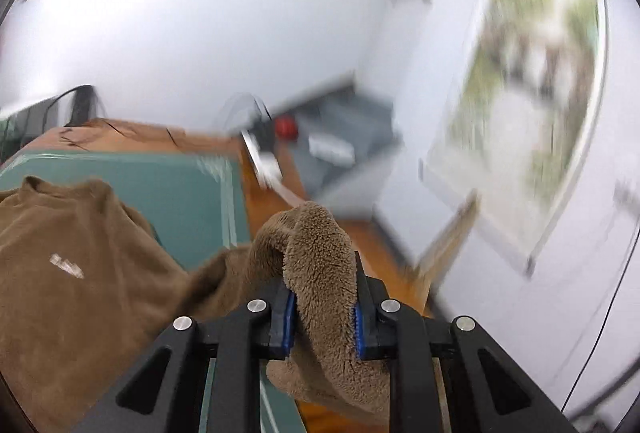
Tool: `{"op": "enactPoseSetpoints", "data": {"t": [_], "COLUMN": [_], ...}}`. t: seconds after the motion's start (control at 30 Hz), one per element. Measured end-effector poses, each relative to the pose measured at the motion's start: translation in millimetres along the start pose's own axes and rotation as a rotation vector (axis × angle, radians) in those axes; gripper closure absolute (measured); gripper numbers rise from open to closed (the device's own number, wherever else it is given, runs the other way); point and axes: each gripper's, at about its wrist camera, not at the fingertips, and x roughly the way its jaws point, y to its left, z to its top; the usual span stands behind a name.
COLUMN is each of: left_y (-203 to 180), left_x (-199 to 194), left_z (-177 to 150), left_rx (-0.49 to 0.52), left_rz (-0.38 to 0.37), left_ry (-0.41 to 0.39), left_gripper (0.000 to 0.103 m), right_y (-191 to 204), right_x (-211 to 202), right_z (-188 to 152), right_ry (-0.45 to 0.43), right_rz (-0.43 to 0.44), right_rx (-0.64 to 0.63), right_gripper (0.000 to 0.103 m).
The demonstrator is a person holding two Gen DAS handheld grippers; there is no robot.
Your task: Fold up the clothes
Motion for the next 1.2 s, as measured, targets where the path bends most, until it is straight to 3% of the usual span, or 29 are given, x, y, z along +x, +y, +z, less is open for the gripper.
{"op": "enactPoseSetpoints", "data": {"t": [0.13,0.27,0.3,0.33,0.37,0.43,0.5,0.63,0.73,0.83,1.0,1.07,1.2], "left_y": [1,14,19,24,30,41,50,57,44,20,-46,-62,-86], "left_x": [-8,-8,-8,-8,-9,-10,-12,-13,-3,11,41,50,71], "left_z": [16,22,22,21,21,20,19,19,23,26,19,14,9], "left_rx": [0.001,-0.043,-0.055,-0.067,-0.079,-0.105,-0.122,-0.129,-0.089,-0.005,0.302,0.377,0.478], "left_rz": [0.028,0.065,0.080,0.096,0.108,0.130,0.148,0.166,0.154,0.132,0.136,0.144,0.150], "left_ry": [-0.039,-0.035,-0.030,-0.026,-0.023,-0.016,-0.009,0.006,0.027,0.063,0.145,0.158,0.183], "left_gripper": [0.001,0.001,0.001,0.001,0.001,0.001,0.001,0.001,0.001,0.001,0.001,0.001,0.001], "right_y": [90,194,215,235,252,270,278,253,222,186,128,107,92], "right_x": [-44,-77,-82,-88,-96,-111,-124,-139,-130,-108,-65,-51,-45], "right_z": [32,17,8,-4,-20,-44,-63,-72,-67,-62,-67,-70,-76], "right_ry": [-0.226,-0.415,-0.445,-0.481,-0.524,-0.558,-0.521,-0.422,-0.300,-0.171,0.032,0.098,0.112], "right_rz": [0.015,0.081,0.084,0.095,0.137,0.252,0.372,0.578,0.635,0.623,0.640,0.644,0.594], "right_rx": [-0.255,-0.615,-0.692,-0.770,-0.844,-0.943,-0.982,-0.863,-0.712,-0.494,-0.133,-0.012,0.037], "right_gripper": [0.080,0.075,0.052,0.012,0.001,0.001,0.001,0.001,0.001,0.001,0.001,0.001,0.001]}}
